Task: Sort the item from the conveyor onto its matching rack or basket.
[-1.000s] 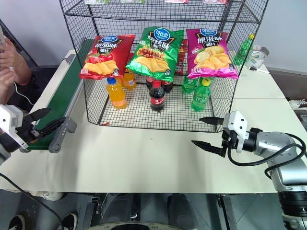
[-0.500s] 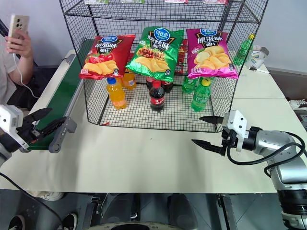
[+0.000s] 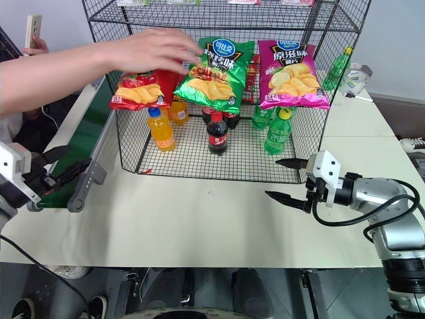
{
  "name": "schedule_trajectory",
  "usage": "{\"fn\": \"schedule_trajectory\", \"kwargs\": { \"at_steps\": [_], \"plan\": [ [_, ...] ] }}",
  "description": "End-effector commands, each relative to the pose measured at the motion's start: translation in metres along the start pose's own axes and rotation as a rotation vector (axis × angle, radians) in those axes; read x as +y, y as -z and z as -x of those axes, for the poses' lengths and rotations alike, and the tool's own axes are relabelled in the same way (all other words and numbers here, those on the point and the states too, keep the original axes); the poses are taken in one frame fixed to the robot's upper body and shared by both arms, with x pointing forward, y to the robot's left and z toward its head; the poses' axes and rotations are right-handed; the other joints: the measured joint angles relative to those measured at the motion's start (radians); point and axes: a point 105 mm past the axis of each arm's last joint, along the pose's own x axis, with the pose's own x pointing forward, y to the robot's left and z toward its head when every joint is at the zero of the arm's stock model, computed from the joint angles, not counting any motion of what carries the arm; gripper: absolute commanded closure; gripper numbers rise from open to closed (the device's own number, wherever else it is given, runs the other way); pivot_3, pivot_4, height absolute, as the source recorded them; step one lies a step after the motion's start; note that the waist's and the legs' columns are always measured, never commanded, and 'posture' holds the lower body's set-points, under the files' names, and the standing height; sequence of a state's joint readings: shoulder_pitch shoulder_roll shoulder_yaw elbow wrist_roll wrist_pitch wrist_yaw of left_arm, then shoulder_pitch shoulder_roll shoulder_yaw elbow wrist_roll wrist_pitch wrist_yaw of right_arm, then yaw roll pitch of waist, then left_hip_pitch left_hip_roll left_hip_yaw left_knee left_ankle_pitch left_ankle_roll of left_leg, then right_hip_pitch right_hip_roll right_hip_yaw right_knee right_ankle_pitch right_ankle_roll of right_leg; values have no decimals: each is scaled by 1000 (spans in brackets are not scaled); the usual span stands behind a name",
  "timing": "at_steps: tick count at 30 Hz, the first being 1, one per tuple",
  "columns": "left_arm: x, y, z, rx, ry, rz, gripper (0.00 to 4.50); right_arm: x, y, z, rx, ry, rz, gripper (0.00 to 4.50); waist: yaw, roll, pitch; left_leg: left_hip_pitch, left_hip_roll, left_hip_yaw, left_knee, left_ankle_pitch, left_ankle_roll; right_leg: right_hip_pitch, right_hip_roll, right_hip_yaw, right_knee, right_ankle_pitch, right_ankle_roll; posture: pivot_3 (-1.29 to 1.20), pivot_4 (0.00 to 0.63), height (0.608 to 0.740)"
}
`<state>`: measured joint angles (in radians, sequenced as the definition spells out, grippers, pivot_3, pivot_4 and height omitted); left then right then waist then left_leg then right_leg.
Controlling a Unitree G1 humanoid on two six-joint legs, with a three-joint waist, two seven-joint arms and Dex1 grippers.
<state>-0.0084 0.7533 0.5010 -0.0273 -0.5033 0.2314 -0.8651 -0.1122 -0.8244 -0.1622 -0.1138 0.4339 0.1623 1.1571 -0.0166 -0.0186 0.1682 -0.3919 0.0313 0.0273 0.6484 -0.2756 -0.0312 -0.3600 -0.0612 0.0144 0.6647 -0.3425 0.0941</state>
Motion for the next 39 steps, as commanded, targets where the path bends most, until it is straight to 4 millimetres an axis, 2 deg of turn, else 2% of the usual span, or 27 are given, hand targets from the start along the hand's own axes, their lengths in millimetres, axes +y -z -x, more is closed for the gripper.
{"fn": "schedule_trajectory", "kwargs": {
  "at_steps": [1, 22, 39],
  "plan": [
    [2, -7, -1, -27, -7, -23, 1130, 0, -5, 1, -14, 2, 34, 32, 0, 0, 0, 0, 0, 0, 0, 0, 0, 0, 0, 0, 0, 0, 0, 0, 150, 739],
    [-3, -4, -3, -20, 10, -20, 1130, -1, -8, -1, -14, 7, 46, 32, 0, 0, 0, 0, 0, 0, 0, 0, 0, 0, 0, 0, 0, 0, 0, 0, 150, 739],
    [-4, -8, 5, -68, 59, -10, 1130, 1, -10, -5, -25, -14, 47, 32, -1, 0, 0, 0, 0, 0, 0, 0, 0, 0, 0, 0, 0, 0, 0, 0, 150, 739]
  ]
}}
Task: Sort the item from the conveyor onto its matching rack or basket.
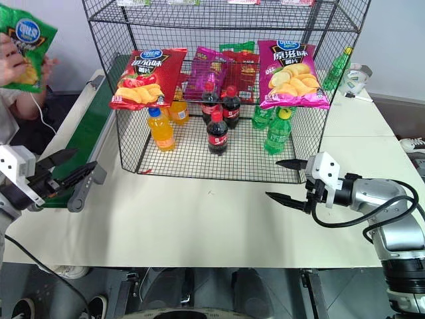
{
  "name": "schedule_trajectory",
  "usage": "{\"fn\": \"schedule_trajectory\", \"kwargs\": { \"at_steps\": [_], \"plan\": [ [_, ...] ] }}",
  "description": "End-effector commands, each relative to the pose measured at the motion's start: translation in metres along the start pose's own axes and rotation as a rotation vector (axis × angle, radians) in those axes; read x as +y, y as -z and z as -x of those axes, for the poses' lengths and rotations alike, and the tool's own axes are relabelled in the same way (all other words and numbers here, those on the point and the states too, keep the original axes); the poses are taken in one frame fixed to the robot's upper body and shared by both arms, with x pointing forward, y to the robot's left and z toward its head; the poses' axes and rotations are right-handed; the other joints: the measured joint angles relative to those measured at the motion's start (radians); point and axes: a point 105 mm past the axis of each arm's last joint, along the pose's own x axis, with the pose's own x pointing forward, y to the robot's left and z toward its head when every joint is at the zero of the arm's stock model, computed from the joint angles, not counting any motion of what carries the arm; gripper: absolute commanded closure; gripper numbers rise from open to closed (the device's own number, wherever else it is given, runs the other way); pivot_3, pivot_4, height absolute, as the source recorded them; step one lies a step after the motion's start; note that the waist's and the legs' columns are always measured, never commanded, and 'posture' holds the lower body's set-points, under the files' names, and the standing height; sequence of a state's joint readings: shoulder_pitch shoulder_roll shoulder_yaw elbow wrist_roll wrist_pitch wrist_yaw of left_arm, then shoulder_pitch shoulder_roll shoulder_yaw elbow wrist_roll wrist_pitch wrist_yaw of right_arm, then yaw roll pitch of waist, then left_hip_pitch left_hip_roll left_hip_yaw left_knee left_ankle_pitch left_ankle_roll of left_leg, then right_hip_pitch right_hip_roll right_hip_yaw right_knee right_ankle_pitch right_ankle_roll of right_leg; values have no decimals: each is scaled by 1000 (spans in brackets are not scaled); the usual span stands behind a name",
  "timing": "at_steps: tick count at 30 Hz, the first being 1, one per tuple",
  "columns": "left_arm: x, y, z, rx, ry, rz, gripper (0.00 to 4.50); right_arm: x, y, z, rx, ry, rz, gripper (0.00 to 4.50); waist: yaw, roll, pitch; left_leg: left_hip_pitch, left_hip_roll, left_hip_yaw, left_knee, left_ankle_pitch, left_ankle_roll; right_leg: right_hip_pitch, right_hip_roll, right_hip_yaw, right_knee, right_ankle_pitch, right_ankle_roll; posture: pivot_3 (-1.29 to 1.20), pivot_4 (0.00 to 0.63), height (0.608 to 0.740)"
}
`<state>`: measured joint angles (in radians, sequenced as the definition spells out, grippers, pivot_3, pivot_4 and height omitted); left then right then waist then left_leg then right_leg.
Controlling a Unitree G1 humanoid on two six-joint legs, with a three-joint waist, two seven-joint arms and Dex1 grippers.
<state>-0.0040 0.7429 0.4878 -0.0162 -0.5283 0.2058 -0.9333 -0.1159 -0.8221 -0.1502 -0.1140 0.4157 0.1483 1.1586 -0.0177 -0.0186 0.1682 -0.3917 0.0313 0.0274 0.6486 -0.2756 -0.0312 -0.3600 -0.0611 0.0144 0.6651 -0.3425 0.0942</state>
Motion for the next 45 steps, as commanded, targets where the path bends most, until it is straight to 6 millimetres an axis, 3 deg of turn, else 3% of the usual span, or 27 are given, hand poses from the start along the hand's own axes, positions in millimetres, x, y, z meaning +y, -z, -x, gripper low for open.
{"fn": "schedule_trajectory", "kwargs": {
  "at_steps": [1, 45],
  "plan": [
    [6, -10, 7, -42, -18, -31, 1130, -1, -12, -3, -34, -6, 32, 32, 0, 0, 0, 0, 0, 0, 0, 0, 0, 0, 0, 0, 0, 0, 0, 0, 150, 739],
    [11, -13, 13, -88, -56, -88, 1130, -1, -19, -12, -65, -31, 28, 32, 0, 0, 0, 0, 0, 0, 0, 0, 0, 0, 0, 0, 0, 0, 0, 0, 150, 739]
  ]
}}
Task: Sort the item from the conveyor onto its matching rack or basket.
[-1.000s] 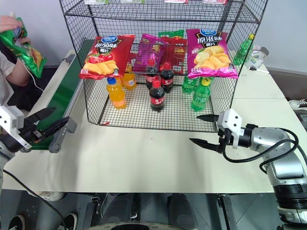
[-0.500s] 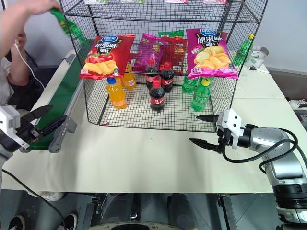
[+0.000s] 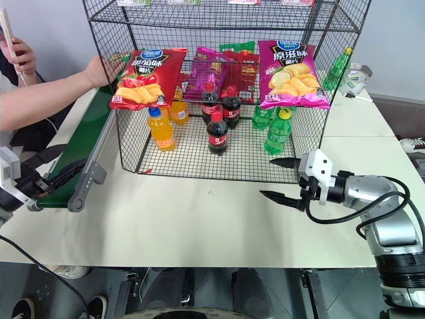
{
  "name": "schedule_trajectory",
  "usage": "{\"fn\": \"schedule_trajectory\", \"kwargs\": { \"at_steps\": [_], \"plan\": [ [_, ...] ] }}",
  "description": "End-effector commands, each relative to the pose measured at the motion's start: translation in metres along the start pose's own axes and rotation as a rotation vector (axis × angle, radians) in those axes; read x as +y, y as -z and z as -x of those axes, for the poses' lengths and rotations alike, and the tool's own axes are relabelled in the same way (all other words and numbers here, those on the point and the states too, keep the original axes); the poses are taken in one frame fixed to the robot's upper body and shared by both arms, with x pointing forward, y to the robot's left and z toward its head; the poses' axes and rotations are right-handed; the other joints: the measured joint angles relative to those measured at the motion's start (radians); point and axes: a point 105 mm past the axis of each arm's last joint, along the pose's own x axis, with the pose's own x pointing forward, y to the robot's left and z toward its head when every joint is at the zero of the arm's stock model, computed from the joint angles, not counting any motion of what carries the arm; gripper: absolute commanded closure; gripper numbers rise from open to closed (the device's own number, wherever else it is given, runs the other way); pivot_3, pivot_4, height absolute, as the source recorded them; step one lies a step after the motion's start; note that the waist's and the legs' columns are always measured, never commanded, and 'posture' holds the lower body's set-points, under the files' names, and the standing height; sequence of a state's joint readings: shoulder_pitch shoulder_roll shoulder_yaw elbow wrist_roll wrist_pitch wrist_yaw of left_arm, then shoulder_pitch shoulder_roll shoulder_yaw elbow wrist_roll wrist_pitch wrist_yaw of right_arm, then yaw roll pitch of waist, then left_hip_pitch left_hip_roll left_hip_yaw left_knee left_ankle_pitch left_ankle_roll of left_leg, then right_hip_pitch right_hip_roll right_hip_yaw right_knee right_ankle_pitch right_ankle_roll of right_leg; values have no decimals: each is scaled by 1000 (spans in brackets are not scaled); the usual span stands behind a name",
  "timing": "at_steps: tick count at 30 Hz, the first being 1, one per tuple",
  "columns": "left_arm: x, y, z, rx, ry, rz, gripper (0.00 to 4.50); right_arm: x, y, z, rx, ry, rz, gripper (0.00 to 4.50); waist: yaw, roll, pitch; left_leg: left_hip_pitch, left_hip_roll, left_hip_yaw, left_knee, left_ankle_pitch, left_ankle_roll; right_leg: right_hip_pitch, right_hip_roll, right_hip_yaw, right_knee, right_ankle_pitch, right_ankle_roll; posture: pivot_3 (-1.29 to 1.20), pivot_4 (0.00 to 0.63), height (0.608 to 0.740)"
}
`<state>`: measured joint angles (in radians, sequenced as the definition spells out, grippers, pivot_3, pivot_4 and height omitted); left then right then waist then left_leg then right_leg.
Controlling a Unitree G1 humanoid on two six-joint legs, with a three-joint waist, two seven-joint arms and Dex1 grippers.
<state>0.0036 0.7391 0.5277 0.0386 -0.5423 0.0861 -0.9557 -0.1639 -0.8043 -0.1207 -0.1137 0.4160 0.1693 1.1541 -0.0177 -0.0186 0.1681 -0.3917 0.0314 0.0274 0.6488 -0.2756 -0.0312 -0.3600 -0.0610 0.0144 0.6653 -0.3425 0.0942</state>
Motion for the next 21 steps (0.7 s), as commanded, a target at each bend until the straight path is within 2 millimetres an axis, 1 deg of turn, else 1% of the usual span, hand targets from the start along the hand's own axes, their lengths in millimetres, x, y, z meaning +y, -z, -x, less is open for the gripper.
{"fn": "schedule_trajectory", "kwargs": {
  "at_steps": [1, 13, 21],
  "plan": [
    [3, -7, 2, -17, -19, -44, 1130, 2, -12, -3, -44, -20, 23, 32, 0, 0, 0, 0, 0, 0, 0, 0, 0, 0, 0, 0, 0, 0, 0, 0, 150, 739],
    [6, -8, 7, -15, -45, -70, 1130, 10, -20, -12, -83, -72, 5, 32, 0, 0, 0, 0, 0, 0, 0, 0, 0, 0, 0, 0, 0, 0, 0, 0, 150, 739],
    [2, -9, 12, -13, -43, -103, 1130, 16, -31, -21, -143, -123, -50, 32, 0, 0, 0, 0, 0, 0, 0, 0, 0, 0, 0, 0, 0, 0, 0, 0, 150, 739]
  ]
}}
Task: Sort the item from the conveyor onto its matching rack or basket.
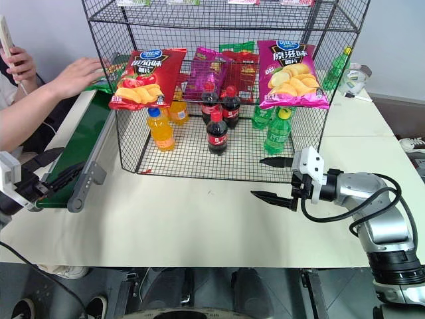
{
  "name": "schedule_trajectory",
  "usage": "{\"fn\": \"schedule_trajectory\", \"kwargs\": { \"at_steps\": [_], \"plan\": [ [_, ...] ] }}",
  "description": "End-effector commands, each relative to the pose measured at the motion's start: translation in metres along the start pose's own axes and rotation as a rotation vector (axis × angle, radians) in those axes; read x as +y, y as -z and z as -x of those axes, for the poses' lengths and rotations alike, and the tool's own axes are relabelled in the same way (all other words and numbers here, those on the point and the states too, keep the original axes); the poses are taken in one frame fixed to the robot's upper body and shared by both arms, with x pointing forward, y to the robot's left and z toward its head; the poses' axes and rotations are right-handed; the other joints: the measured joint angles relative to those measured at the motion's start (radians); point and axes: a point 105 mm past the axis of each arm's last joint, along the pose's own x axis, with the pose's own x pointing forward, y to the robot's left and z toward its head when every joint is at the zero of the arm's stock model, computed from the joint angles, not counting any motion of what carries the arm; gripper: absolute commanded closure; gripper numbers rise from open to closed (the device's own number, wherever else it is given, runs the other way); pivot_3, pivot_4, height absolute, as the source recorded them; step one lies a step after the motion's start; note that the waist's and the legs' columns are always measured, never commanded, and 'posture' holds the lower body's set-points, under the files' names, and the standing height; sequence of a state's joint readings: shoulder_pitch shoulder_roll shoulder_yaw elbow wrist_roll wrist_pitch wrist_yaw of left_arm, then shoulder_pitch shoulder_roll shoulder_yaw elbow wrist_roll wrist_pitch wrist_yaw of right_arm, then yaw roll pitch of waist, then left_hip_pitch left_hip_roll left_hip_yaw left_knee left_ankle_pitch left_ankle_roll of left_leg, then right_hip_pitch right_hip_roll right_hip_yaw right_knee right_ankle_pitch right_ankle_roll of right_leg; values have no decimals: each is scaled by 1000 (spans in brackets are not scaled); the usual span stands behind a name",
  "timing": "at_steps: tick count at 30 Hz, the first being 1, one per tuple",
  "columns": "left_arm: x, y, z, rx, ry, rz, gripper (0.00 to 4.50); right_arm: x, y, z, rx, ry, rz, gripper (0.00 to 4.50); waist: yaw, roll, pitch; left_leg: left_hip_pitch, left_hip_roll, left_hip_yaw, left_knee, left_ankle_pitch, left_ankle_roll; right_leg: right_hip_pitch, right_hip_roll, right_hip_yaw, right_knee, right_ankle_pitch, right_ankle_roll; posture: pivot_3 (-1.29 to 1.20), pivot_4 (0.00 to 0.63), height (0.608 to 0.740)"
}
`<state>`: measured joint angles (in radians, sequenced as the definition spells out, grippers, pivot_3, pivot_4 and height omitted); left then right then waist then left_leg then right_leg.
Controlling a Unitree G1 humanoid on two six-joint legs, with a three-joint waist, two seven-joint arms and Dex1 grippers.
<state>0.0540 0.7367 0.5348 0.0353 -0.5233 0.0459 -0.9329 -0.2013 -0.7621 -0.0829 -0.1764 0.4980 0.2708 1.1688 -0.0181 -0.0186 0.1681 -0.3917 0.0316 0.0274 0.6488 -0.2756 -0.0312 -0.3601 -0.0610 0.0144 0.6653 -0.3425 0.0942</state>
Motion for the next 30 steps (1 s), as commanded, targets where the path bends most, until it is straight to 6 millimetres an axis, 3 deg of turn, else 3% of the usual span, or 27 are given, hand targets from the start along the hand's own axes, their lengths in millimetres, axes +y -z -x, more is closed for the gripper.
{"fn": "schedule_trajectory", "kwargs": {
  "at_steps": [1, 7, 11, 16, 20, 23, 30],
  "plan": [
    [2, -16, 3, -43, -11, -82, 1130, 5, -14, -7, -50, -42, 17, 32, 0, 0, 0, 0, 0, 0, 0, 0, 0, 0, 0, 0, 0, 0, 0, 0, 150, 739],
    [0, -13, 5, -25, -20, -133, 1130, 10, -40, -22, -184, -116, -63, 32, -2, 0, 0, 0, 0, 0, 0, 0, 0, 0, 0, 0, 0, 0, 0, 0, 150, 739],
    [-1, -11, 11, 19, -25, -238, 1130, 21, -40, -28, -163, -163, -55, 32, -1, 0, 0, 0, 0, 0, -1, 0, 0, 0, 0, 0, -1, 0, 0, 0, 150, 739],
    [10, -13, 25, 108, -82, -528, 1130, 23, -42, -43, -178, -171, -58, 32, -2, 0, 0, 0, 0, 0, -1, 0, 0, -1, 0, 0, 0, 0, 0, 0, 150, 739],
    [22, -21, 38, 127, -176, -665, 1130, 21, -47, -52, -193, -182, -39, 32, -2, 0, 0, 0, 0, 0, -1, 0, 0, -1, -1, 0, 0, 0, 0, 0, 150, 739],
    [30, -10, 52, 237, -191, -816, 1130, 21, -51, -57, -213, -196, -29, 32, -4, 0, 0, -1, 0, 0, -2, 0, 0, -2, -1, 0, 0, 0, 0, 0, 150, 739],
    [30, 12, 73, 349, -184, -921, 1130, 24, -55, -67, -227, -249, 4, 32, -3, -1, 0, -1, 0, 1, -3, 0, 0, -3, -2, 1, -1, 0, 0, 0, 150, 739]
  ]
}}
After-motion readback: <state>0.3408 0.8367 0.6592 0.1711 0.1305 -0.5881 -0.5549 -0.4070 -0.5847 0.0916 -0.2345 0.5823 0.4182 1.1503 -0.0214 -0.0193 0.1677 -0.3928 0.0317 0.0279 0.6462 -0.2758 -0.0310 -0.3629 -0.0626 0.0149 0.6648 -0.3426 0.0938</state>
